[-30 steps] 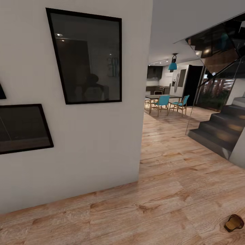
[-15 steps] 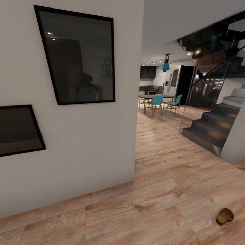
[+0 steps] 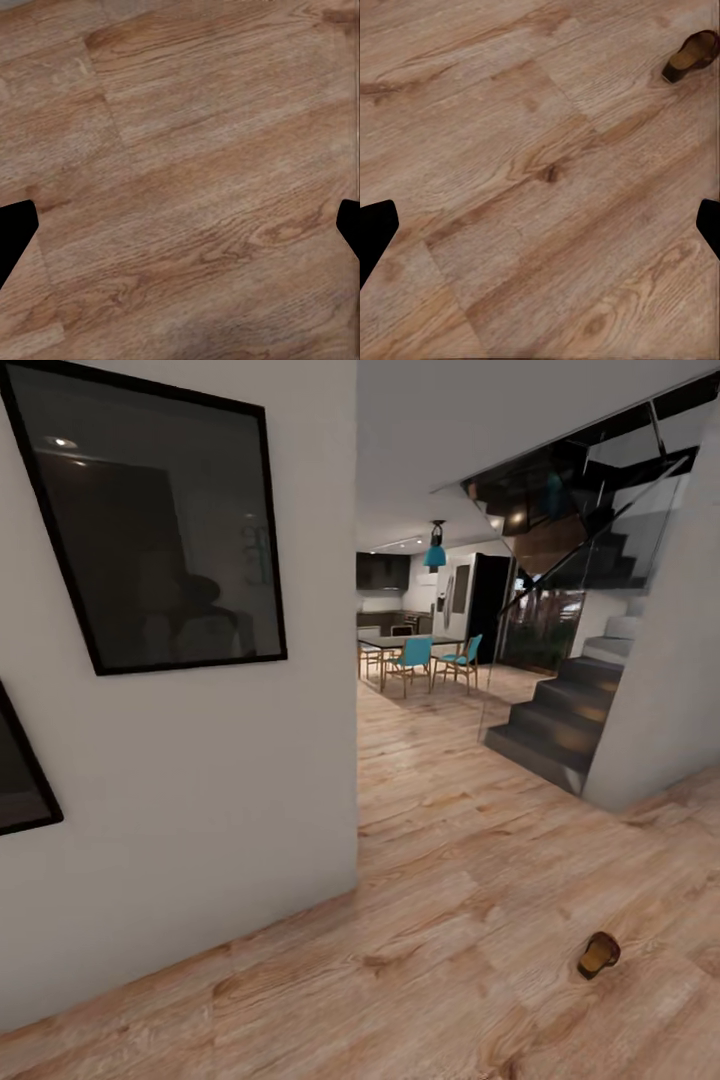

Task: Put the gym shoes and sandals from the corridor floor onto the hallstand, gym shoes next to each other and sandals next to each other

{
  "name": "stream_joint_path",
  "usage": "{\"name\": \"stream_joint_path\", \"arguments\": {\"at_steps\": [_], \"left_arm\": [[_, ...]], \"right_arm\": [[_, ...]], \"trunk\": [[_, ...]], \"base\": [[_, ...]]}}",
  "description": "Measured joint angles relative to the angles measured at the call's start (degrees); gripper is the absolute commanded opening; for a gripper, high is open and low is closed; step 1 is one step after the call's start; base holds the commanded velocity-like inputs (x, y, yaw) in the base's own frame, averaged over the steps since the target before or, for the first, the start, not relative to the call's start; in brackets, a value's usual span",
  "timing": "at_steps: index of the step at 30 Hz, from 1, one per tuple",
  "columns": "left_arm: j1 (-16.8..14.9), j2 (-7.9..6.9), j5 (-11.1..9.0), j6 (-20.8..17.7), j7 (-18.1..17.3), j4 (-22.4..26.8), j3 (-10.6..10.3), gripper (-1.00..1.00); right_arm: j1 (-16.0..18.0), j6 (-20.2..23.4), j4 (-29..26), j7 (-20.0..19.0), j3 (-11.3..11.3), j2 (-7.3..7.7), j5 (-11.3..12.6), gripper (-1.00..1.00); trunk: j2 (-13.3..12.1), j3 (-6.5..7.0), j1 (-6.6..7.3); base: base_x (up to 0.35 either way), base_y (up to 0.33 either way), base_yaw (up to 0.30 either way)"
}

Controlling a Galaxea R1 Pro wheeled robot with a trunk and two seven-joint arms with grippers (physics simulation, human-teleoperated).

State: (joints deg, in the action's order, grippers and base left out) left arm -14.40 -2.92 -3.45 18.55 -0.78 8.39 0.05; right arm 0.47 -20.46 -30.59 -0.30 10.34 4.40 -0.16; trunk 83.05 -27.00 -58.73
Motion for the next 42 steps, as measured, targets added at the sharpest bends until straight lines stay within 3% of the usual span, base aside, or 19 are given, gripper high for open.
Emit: {"name": "stream_joint_path", "arguments": {"at_steps": [33,42], "left_arm": [[-0.1,-0.14,-0.4,0.4,0.0,0.1,0.1,1.00],[-0.1,-0.15,-0.4,0.4,0.1,0.1,0.1,1.00]], "right_arm": [[0.0,0.1,0.0,0.0,0.0,-0.26,-0.2,1.00],[0.0,0.1,-0.1,0.1,0.0,-0.31,-0.2,1.00]], "trunk": [[0.0,-0.52,0.00],[3.6,-2.47,-1.97]], "base": [[0.020,-0.063,-0.296],[0.000,0.000,-0.286]]}}
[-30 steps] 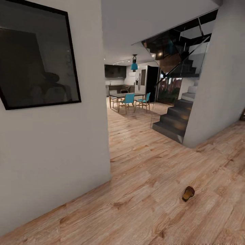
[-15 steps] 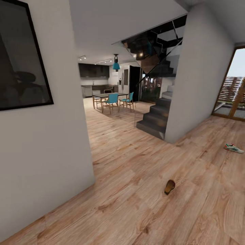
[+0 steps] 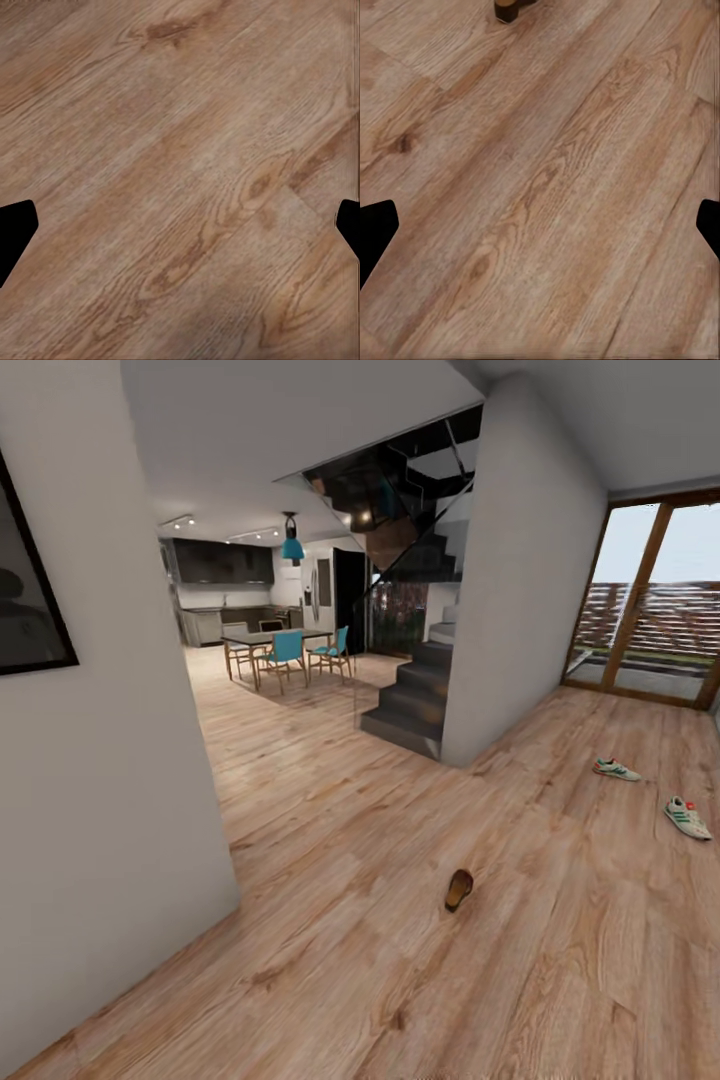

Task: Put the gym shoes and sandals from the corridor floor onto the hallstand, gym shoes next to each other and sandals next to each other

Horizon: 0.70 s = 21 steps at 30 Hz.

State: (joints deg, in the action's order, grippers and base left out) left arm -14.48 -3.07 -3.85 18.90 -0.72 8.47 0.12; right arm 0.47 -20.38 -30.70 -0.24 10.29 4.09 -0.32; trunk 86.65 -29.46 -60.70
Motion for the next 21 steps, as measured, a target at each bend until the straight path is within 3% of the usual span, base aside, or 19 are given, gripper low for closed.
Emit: {"name": "stream_joint_path", "arguments": {"at_steps": [21], "left_arm": [[0.0,-0.02,0.0,0.0,0.0,0.0,0.0,1.00]], "right_arm": [[0.0,0.0,0.0,-0.1,0.0,-0.04,0.0,1.00]], "trunk": [[8.4,-5.08,-4.61]], "base": [[0.000,0.000,-0.232]]}}
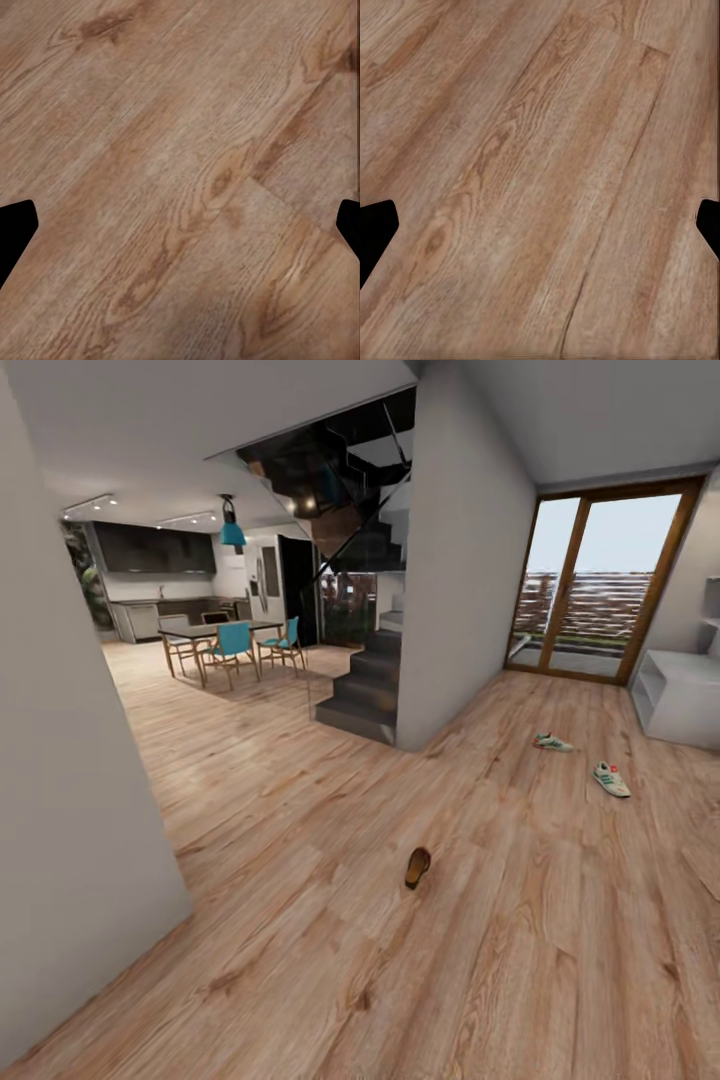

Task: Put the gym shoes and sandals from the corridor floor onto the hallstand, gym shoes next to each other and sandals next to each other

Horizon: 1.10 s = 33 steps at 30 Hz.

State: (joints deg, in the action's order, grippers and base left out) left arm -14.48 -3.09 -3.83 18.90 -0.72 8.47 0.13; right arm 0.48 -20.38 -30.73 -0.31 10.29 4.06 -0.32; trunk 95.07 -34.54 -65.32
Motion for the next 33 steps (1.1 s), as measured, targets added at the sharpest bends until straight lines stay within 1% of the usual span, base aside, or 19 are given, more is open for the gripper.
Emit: {"name": "stream_joint_path", "arguments": {"at_steps": [33], "left_arm": [[0.0,0.02,0.1,0.0,0.0,0.0,0.0,1.00]], "right_arm": [[0.0,-0.1,0.1,0.0,0.0,-0.03,0.0,1.00]], "trunk": [[13.2,-8.25,-7.25]], "base": [[0.000,0.000,-0.209]]}}
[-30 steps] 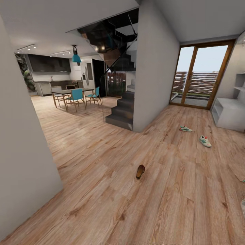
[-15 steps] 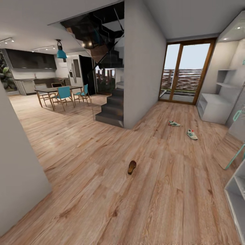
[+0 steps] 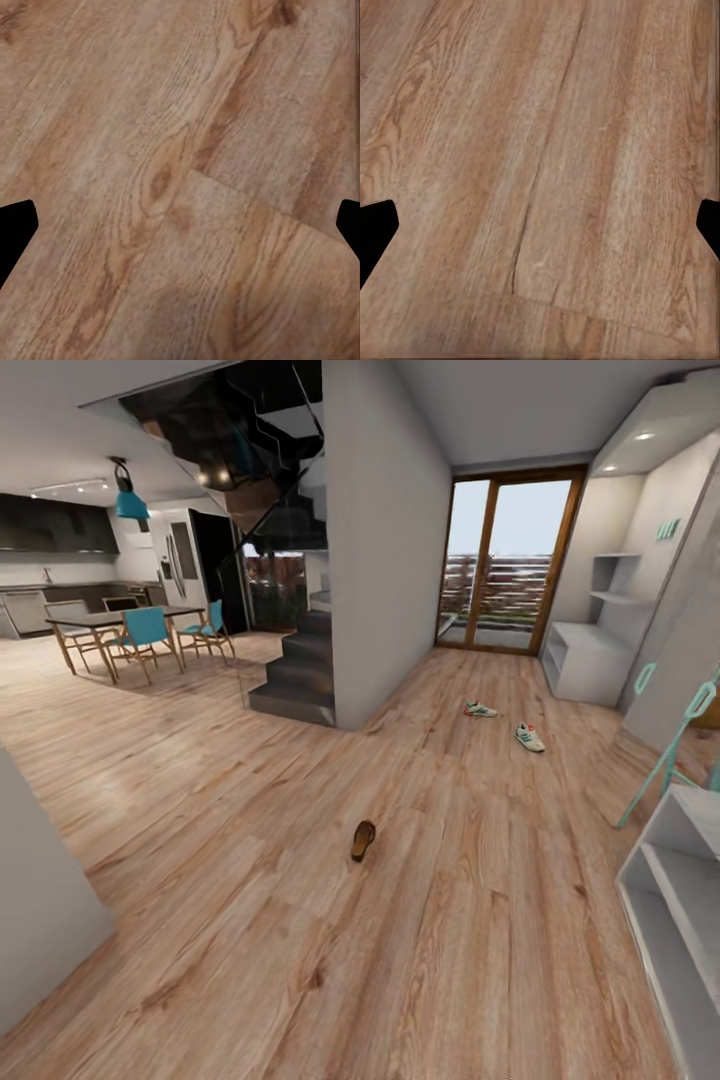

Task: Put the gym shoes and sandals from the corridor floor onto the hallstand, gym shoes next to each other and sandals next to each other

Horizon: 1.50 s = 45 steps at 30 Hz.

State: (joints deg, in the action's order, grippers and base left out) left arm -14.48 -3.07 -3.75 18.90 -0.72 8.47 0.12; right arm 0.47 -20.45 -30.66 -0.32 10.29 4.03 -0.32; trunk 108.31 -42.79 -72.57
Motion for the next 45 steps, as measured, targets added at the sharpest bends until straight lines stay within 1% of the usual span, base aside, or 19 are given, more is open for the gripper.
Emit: {"name": "stream_joint_path", "arguments": {"at_steps": [13,20,24,25,27,28,30,32,33,34,36,38,41,45], "left_arm": [[0.0,0.00,0.0,0.0,0.0,0.0,0.0,1.00],[-0.4,-0.21,0.1,-0.6,0.1,0.3,0.0,1.00],[-0.9,-0.19,0.5,-1.2,0.4,0.8,-0.2,1.00],[-1.1,-0.15,0.5,-1.3,0.4,0.9,-0.3,1.00],[-1.7,-0.16,0.6,-1.3,0.5,1.0,-0.3,1.00],[-2.6,-0.16,0.6,-1.3,0.5,1.1,-0.3,1.00],[-3.9,-0.20,0.7,-1.3,0.5,1.2,-0.4,1.00],[-6.2,-0.30,0.7,-1.4,0.6,1.2,-0.6,1.00],[-6.8,-0.33,0.7,-1.4,0.6,1.2,-0.6,1.00],[-8.0,-0.49,0.7,-1.4,0.6,1.1,-0.5,1.00],[-8.6,-0.66,0.6,-1.4,0.7,1.0,-0.4,1.00],[-8.7,-0.71,0.5,-1.4,0.7,0.8,-0.3,1.00],[-8.6,-0.78,0.5,-1.3,0.7,0.6,-0.2,1.00],[-8.5,-0.98,0.4,-1.3,0.7,0.4,-0.1,1.00]], "right_arm": [[0.0,0.0,0.0,0.0,0.0,0.00,0.0,1.00],[0.0,0.0,0.0,0.0,0.0,-0.06,-0.1,1.00],[0.1,0.0,-2.1,0.2,-0.1,0.06,-0.2,1.00],[0.3,0.1,-3.6,0.2,-0.1,0.16,-0.2,1.00],[0.6,0.1,-5.3,0.2,-0.1,0.24,-0.2,1.00],[0.8,0.3,-7.2,0.2,-0.1,0.29,-0.2,1.00],[1.2,0.4,-8.9,0.2,-0.1,0.32,-0.2,1.00],[2.2,0.9,-11.2,0.2,-0.1,0.35,-0.2,1.00],[2.5,1.1,-11.5,0.3,0.0,0.36,-0.2,1.00],[3.8,2.0,-12.0,0.3,-0.1,0.36,-0.2,1.00],[5.3,3.1,-12.1,0.3,0.0,0.39,-0.2,1.00],[6.0,3.8,-11.9,0.3,0.0,0.41,-0.2,1.00],[6.8,4.5,-9.2,0.2,-0.1,0.45,-0.3,1.00],[7.1,4.7,-5.4,0.1,-0.1,0.46,-0.3,1.00]], "trunk": [[5.2,-3.25,-2.86],[8.0,-4.67,-4.39],[9.6,-5.39,-5.27],[10.0,-5.57,-5.49],[10.8,-5.93,-5.93],[11.2,-6.10,-6.15],[12.0,-6.46,-6.59],[12.8,-6.82,-7.03],[13.2,-7.00,-7.25],[13.6,-7.17,-7.47],[14.4,-7.54,-7.91],[15.2,-7.91,-8.35],[16.4,-8.45,-9.01],[18.0,-9.16,-9.89]], "base": [[0.000,0.000,-0.208],[0.000,0.000,-0.043],[0.000,0.000,-0.001],[0.000,0.000,0.000],[0.000,0.000,0.000],[0.000,0.000,0.000],[0.000,0.000,0.000],[0.000,0.000,0.000],[0.000,0.000,0.000],[0.000,0.000,0.000],[0.000,0.000,0.000],[0.000,0.000,0.000],[0.000,0.000,0.000],[0.000,0.000,0.000]]}}
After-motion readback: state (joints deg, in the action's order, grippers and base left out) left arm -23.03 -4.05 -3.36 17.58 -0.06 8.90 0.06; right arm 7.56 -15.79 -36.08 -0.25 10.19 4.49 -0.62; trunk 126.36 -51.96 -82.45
